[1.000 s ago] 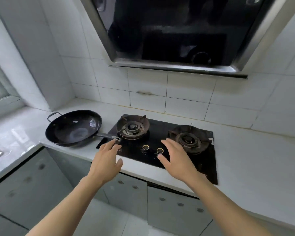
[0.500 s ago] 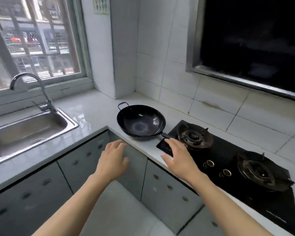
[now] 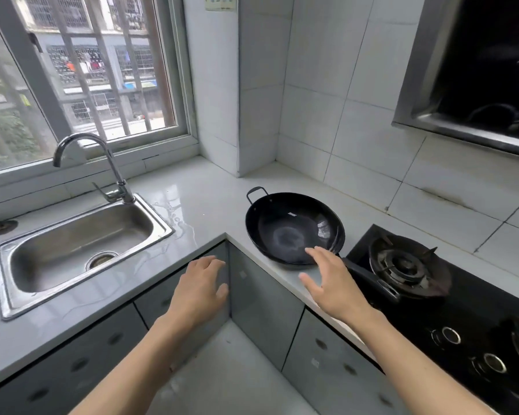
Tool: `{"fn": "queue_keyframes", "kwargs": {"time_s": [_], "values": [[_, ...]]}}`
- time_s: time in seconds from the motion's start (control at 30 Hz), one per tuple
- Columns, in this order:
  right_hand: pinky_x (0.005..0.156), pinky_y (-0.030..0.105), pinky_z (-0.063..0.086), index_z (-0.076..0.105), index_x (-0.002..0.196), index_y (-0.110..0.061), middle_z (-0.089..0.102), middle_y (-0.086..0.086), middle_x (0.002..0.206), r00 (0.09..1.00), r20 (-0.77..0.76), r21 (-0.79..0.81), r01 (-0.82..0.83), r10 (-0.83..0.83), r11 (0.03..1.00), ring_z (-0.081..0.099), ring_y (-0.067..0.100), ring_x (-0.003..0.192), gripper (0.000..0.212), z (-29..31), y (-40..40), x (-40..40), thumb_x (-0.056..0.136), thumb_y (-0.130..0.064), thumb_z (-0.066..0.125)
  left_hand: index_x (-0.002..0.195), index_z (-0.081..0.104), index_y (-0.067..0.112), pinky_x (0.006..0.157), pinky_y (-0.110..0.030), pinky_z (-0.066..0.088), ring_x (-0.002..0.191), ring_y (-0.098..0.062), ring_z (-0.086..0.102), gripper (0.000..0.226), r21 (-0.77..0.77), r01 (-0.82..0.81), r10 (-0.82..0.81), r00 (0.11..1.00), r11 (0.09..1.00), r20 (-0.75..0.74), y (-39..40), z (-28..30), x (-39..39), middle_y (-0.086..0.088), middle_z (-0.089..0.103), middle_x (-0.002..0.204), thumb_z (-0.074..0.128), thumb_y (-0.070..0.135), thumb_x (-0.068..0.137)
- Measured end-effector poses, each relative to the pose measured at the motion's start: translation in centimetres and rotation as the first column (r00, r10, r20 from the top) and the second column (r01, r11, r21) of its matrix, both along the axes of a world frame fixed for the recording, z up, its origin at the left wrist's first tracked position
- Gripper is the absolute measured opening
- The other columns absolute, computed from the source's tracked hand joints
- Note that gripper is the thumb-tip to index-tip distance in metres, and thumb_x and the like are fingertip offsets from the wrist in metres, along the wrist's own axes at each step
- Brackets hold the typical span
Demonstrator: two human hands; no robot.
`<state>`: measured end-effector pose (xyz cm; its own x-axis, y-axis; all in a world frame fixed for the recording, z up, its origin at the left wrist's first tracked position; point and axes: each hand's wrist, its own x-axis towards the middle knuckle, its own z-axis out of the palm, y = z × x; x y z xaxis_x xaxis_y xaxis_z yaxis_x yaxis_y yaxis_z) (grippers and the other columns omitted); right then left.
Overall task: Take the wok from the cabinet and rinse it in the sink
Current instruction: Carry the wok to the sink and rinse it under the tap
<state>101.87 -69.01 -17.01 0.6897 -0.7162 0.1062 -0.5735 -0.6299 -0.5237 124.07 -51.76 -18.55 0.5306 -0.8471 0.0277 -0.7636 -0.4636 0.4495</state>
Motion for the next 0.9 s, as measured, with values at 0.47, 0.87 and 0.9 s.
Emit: {"fn": "queue_keyframes", "kwargs": {"time_s": [0.47, 0.87, 0.9], "values": [[0.117, 0.028, 0.018, 0.034, 0.147, -0.018, 0.032, 0.002, 0.154, 1.0, 0.006, 0.041, 0.022, -0.022, 0.999, 0.024, 0.015, 0.143, 0.061, -0.8, -13.9, 8.6, 0.093, -0.036, 0.057, 0.14, 0.045, 0.022, 0.111, -0.034, 0.032, 0.139, -0.017, 0.028, 0.048, 0.044, 0.059, -0.062, 0.995, 0.997, 0.076, -15.6, 1.5, 8.0, 0.003, 0.038, 0.151, 0.052, 0.03, 0.093], [0.119, 0.036, 0.019, 0.027, 0.15, -0.022, 0.021, 0.001, 0.159, 0.937, -0.233, -0.06, 0.254, -0.261, 0.965, 0.014, 0.019, 0.146, 0.065, -1.5, -19.0, 12.0, 0.094, -0.045, 0.051, 0.133, 0.05, 0.02, 0.104, -0.036, 0.038, 0.135, -0.021, 0.034, 0.042, 0.018, 0.355, -0.355, 0.931, 0.935, 0.088, -27.4, -0.5, 16.1, 0.003, 0.046, 0.143, 0.052, 0.028, 0.091], [0.118, 0.037, 0.018, 0.026, 0.15, -0.023, 0.019, 0.001, 0.159, 0.922, -0.274, -0.083, 0.261, -0.274, 0.962, 0.013, 0.02, 0.147, 0.065, -1.3, -19.1, 12.2, 0.094, -0.046, 0.05, 0.132, 0.051, 0.019, 0.103, -0.035, 0.039, 0.134, -0.021, 0.035, 0.041, 0.005, 0.377, -0.376, 0.922, 0.926, 0.095, -28.4, -0.5, 16.8, 0.003, 0.047, 0.142, 0.052, 0.027, 0.091]]}}
